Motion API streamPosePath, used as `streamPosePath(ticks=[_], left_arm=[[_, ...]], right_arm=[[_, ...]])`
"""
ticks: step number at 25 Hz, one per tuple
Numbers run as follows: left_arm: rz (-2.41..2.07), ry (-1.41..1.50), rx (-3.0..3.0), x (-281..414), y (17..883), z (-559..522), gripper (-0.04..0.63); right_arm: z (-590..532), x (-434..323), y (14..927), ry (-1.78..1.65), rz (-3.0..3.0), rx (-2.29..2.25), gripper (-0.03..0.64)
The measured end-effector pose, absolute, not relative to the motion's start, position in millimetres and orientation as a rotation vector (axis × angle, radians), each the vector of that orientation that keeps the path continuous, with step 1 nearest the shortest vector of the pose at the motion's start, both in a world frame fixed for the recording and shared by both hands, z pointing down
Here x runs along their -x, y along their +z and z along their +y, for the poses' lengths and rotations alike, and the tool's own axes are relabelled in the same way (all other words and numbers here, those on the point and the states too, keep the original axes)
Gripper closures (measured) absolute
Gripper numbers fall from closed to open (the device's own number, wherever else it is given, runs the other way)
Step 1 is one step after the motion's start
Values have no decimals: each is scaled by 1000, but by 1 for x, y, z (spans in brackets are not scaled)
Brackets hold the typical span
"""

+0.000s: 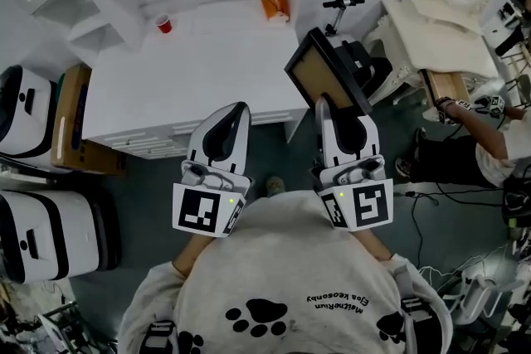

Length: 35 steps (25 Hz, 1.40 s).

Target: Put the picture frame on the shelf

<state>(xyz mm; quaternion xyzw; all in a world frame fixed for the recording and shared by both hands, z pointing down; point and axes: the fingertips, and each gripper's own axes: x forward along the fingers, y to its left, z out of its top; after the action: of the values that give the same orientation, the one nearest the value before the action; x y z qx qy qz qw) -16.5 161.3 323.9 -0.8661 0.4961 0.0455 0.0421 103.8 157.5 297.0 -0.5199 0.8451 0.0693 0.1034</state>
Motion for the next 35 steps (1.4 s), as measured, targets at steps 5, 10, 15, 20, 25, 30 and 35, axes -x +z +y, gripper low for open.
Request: streamPosePath(ticks=[5, 10, 15, 20, 25, 30, 35], left_arm=[[1556, 134, 2625, 9, 325, 125, 575], [1587, 135, 2599, 3, 327, 100, 575], [1608, 137, 2586, 0, 328, 87, 575], [1643, 122, 2588, 2, 333, 80, 575], [1625, 113, 2600, -1, 333, 74, 575], [1600, 130, 2605, -3, 330, 64, 575], [1562, 141, 2626, -3, 328, 51, 575]], right_arm=[[117, -111, 300, 187, 2510, 1489, 552], [88, -117, 302, 178, 2517, 1442, 552], [72, -118, 305, 167, 2531, 1409, 552], [61, -117, 311, 126, 2547, 1398, 552], [56, -116, 313, 115, 2544, 1397, 552], [49, -118, 309, 131, 2530, 1408, 552], [38, -116, 307, 140, 2525, 1433, 552]])
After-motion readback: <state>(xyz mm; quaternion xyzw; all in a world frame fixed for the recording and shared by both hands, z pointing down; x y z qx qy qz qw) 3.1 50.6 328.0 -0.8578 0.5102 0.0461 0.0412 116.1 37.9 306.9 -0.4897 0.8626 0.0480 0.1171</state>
